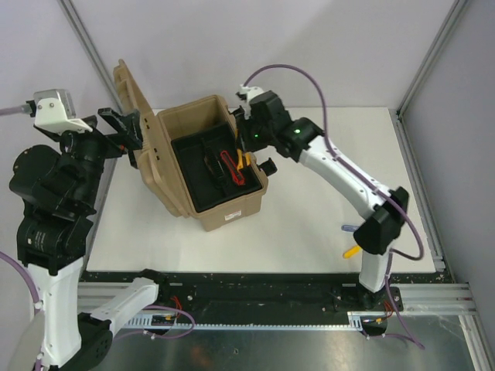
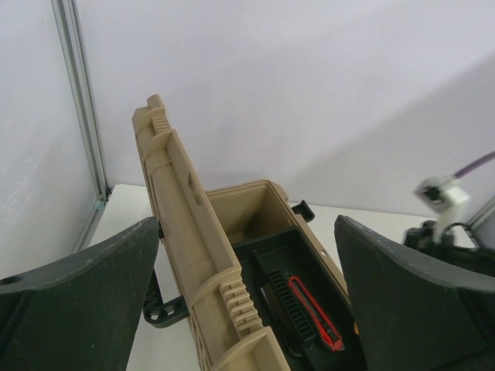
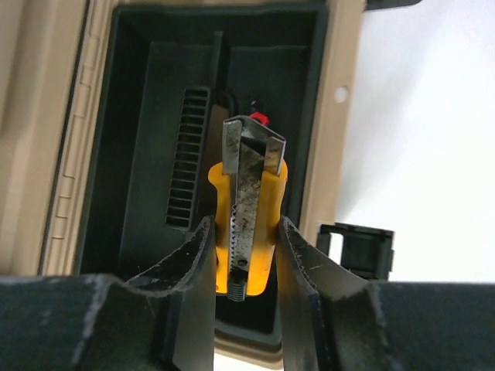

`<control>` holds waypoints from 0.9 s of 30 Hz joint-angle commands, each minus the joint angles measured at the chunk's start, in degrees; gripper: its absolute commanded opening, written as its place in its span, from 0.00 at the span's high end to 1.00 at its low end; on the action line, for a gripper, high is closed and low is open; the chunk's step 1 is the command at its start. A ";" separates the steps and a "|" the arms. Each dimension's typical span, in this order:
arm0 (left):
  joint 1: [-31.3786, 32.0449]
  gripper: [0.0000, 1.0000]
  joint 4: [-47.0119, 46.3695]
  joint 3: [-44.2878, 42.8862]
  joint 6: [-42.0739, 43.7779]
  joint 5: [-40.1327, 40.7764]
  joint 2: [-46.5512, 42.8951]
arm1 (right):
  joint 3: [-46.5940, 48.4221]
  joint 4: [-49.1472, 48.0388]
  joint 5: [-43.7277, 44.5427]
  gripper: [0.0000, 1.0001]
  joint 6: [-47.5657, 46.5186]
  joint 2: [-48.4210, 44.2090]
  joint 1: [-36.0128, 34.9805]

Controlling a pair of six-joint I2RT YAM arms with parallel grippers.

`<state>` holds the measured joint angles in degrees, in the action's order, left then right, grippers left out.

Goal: Pack the tool kit

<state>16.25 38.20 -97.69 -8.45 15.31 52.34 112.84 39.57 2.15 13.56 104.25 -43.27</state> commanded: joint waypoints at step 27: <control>0.36 0.01 -1.20 -0.44 -0.25 -0.36 -0.77 | 25.63 16.26 4.39 0.64 0.58 25.21 -3.66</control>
<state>16.27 38.22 -97.69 -8.58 15.25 51.64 136.68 56.27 4.05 12.69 130.52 -46.98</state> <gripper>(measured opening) 0.994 0.328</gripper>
